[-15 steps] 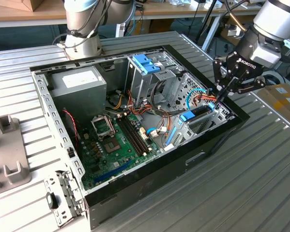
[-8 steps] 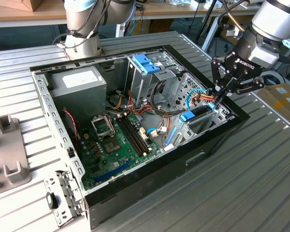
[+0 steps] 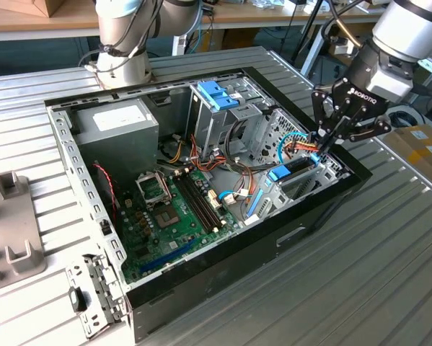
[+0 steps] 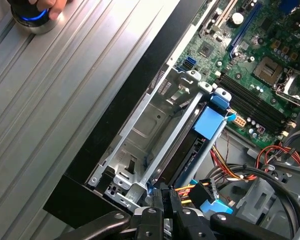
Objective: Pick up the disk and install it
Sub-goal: 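Insert the first disk wire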
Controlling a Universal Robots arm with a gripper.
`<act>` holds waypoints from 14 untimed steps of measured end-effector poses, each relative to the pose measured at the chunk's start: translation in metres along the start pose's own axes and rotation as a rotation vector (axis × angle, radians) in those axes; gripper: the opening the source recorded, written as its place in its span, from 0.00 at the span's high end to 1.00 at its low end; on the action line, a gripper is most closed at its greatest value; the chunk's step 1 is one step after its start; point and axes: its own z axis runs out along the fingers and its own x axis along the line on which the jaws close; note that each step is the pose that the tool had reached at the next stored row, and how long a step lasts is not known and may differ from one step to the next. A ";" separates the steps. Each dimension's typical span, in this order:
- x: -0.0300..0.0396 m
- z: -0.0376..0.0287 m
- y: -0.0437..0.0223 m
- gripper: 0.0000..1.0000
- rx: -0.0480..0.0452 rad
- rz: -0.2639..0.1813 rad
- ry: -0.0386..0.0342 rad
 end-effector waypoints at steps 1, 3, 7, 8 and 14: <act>-0.0003 0.0000 0.0004 0.83 0.0000 0.000 0.0001; -0.0010 0.0001 0.0014 0.83 0.0000 0.000 0.0000; -0.0028 0.0003 0.0042 0.83 0.0000 0.000 0.0000; -0.0030 0.0004 0.0046 0.83 0.0001 0.000 -0.0001; -0.0049 0.0006 0.0072 0.83 0.0000 0.001 0.0000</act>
